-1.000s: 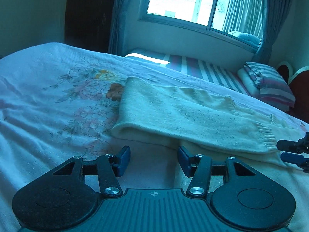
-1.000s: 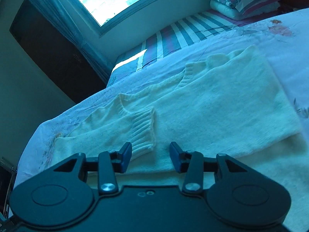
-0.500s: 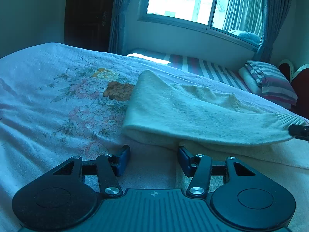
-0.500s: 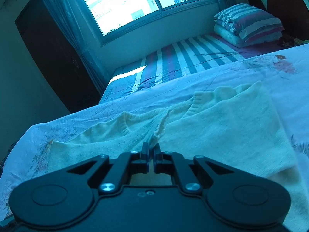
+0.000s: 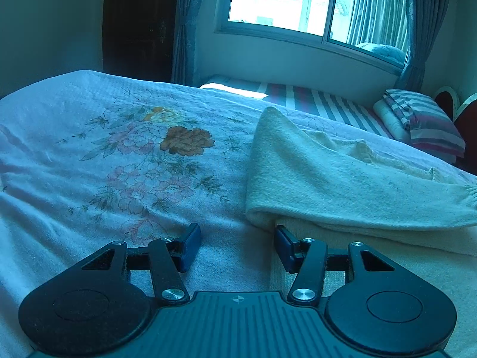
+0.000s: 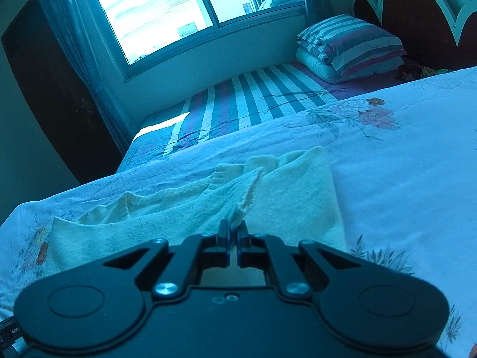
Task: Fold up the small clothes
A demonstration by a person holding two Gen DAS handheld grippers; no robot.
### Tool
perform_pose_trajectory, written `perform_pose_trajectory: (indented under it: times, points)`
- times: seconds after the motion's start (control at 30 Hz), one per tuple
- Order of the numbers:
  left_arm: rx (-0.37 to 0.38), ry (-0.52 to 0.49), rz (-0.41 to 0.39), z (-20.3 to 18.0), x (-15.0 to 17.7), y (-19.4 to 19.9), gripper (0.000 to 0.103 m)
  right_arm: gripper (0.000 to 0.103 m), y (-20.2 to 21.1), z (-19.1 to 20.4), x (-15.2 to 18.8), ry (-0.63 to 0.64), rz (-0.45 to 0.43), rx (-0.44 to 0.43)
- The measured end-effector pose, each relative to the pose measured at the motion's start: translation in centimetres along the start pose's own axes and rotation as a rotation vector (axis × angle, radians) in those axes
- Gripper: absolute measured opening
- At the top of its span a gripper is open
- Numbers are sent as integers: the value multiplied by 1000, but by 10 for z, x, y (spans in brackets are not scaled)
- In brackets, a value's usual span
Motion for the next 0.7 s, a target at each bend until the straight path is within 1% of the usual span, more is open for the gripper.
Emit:
perform_pose_trajectory:
  times: [0.3, 0.6, 0.7]
  points:
    - [-5, -7, -6, -2, 0, 1, 53, 5, 5, -28, -2, -16, -4, 40]
    - [-5, -5, -6, -1, 0, 0, 53, 5, 2, -39, -1, -15, 6, 51]
    - [-5, -4, -9, -1, 1, 0, 53, 5, 12, -39, -2, -26, 4, 46]
Point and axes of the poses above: each gripper's, at about its wrist camera, not at the fingertips, and y roughly against the way its jaws point, z to its left, x to its underside, the point moved 9 cm from there along -y, roughly the way its jaws point, and after that the axes turned 12 degrees about -z, right-handed, at the moved point
